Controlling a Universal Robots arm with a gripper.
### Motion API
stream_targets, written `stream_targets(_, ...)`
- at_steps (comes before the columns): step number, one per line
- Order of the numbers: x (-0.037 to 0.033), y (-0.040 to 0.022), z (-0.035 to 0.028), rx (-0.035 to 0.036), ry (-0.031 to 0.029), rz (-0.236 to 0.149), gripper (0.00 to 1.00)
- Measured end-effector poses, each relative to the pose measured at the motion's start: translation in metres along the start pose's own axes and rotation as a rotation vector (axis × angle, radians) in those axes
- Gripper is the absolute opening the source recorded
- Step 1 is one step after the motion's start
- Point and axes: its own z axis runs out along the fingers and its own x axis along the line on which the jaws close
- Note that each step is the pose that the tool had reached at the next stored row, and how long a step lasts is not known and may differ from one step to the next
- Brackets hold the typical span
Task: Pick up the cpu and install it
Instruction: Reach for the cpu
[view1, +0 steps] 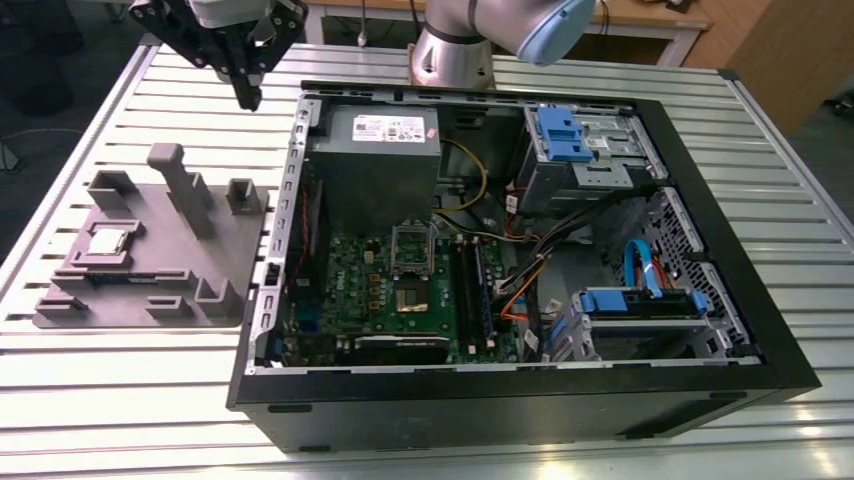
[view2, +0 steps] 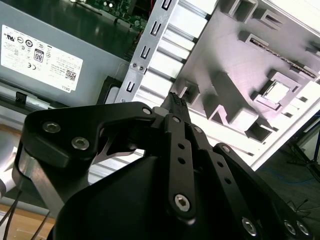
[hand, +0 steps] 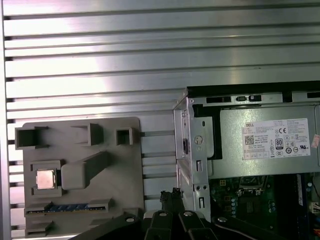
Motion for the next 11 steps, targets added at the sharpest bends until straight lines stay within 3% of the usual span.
stream_targets(11,0.0067,-0.0005,-0.0002,0.0000,0.0000,0.000,0.11)
